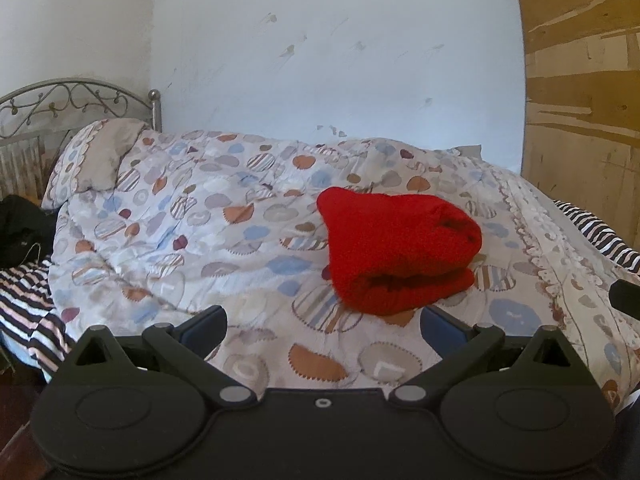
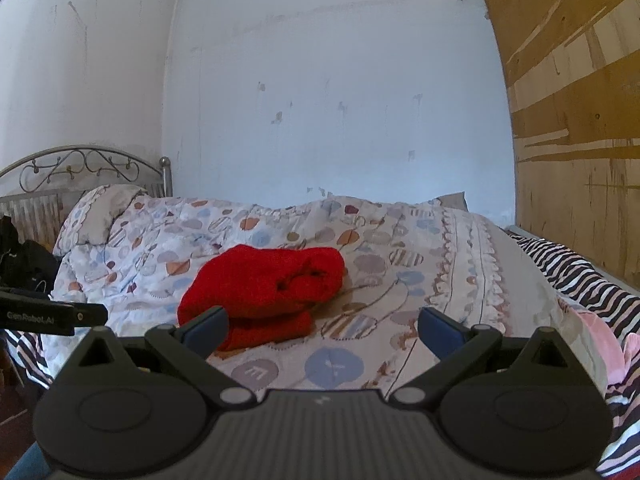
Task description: Fold small clothes
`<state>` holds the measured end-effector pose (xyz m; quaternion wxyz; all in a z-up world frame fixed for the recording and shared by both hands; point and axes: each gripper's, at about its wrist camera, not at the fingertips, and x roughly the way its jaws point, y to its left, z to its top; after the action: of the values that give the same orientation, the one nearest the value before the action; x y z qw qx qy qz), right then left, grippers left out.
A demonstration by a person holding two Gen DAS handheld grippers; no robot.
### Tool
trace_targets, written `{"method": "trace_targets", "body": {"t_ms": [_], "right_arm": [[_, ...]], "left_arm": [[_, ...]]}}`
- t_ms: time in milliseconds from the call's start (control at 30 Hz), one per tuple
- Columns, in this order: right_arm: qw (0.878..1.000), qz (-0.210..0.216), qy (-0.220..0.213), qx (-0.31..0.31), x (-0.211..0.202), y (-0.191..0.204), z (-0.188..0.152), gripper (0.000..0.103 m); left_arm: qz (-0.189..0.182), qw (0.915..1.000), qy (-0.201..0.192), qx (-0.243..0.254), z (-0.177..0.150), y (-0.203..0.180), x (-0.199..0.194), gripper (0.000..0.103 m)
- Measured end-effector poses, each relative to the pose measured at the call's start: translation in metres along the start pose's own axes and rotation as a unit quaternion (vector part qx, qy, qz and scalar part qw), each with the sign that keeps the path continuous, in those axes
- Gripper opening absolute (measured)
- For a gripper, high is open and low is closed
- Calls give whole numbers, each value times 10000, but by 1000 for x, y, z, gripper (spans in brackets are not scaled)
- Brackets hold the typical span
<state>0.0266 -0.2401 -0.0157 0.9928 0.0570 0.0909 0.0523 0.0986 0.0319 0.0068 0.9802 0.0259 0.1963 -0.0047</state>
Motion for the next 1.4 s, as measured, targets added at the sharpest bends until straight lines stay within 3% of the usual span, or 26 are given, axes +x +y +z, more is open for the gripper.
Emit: {"method": "trace_targets", "body": {"t_ms": [1400], "right_arm": [[9991, -95, 399, 105, 13, -4, -24, 103]], "left_arm": [[127, 9996, 234, 26, -22, 11, 10, 102]]}}
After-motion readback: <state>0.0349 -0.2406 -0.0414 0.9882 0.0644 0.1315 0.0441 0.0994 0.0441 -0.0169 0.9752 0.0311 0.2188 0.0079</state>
